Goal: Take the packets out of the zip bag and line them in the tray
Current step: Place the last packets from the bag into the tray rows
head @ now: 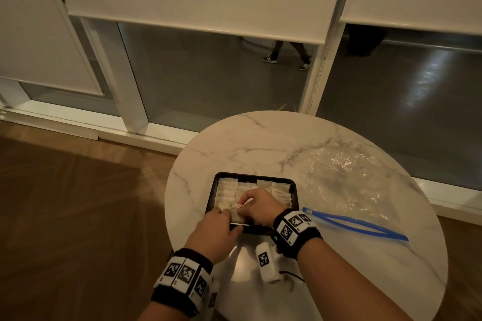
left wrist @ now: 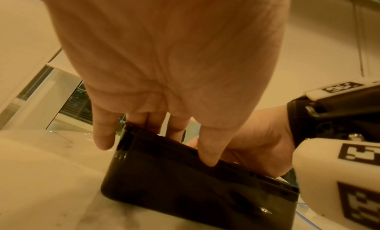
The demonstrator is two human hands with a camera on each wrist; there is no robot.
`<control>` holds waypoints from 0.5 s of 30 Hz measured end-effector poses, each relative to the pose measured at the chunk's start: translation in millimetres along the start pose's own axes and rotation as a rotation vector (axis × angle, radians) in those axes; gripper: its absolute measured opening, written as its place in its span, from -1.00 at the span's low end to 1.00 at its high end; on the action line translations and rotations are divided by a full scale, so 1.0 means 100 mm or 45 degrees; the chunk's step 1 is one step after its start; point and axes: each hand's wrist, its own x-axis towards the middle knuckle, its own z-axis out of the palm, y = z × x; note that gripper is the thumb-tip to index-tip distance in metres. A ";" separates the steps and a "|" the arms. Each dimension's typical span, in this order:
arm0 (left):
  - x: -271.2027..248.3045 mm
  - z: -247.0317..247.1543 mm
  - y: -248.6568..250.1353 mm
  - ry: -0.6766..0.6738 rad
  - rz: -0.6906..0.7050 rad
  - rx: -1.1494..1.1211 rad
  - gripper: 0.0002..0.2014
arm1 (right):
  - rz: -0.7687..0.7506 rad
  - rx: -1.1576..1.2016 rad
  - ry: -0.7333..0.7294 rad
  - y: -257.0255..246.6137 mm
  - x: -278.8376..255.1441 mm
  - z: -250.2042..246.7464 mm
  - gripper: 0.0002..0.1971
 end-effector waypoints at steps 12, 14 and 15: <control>-0.06 -0.03 0.06 0.000 0.033 0.250 -0.58 | -0.068 -0.228 0.164 0.02 0.01 0.08 -0.94; -0.07 -0.03 0.07 0.003 0.031 0.264 -0.58 | -0.072 -0.181 0.192 0.03 -0.04 0.06 -0.94; -0.07 -0.03 0.07 0.008 0.030 0.272 -0.59 | -0.073 -0.149 0.217 0.04 -0.07 0.05 -0.92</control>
